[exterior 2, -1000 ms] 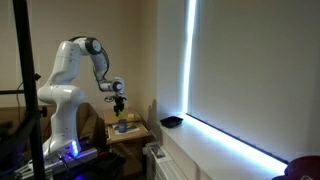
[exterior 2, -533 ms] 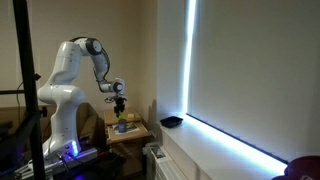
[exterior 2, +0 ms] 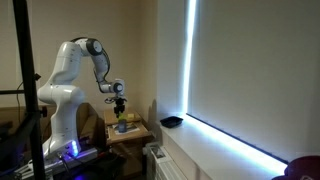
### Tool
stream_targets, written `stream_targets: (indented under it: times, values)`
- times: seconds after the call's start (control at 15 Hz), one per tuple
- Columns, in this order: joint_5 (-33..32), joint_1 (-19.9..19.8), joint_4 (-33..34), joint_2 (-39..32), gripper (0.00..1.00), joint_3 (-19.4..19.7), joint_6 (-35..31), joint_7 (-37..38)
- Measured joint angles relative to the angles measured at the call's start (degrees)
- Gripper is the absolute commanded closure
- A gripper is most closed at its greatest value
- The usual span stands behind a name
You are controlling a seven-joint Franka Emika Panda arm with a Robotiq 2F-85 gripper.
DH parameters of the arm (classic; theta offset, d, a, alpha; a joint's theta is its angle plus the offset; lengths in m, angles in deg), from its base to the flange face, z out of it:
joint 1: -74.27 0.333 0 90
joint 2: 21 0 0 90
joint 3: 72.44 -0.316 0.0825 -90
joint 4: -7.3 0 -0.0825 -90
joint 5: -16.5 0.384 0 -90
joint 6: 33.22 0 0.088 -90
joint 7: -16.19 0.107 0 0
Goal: Put the tennis ball on the blue tin
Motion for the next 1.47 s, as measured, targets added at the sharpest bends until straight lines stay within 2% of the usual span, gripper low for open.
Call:
stream_targets:
  times: [0.07, 0.13, 0.4, 0.47, 0.67, 0.73, 1.0, 1.07, 1.27, 1.33, 1.47]
  values:
    - [0.00, 0.00, 0.00, 0.00, 0.34, -0.04, 0.01, 0.00]
    - [0.00, 0.00, 0.00, 0.00, 0.59, -0.05, 0.01, 0.00]
    - [-0.05, 0.00, 0.02, -0.10, 0.59, -0.03, -0.41, 0.59]
    - [-0.11, 0.00, 0.04, -0.29, 0.34, -0.01, -1.07, 1.19]
    - [-0.13, 0.00, 0.41, -1.22, 0.34, 0.00, -2.02, 2.39]
    - [-0.13, 0.00, 0.53, -1.50, 0.59, 0.00, -2.13, 2.44]
    - [-0.11, 0.00, 0.57, -1.66, 0.59, 0.03, -2.14, 2.48]
    - [-0.10, 0.00, 0.56, -1.66, 0.34, 0.09, -2.14, 2.52]
    - [-0.11, 0.01, 0.56, -1.66, 0.34, 0.04, -2.14, 2.53]
    - [-0.11, 0.01, 0.56, -1.66, 0.59, 0.02, -2.14, 2.53]
    - [-0.11, 0.01, 0.56, -1.66, 0.59, 0.02, -2.14, 2.53]
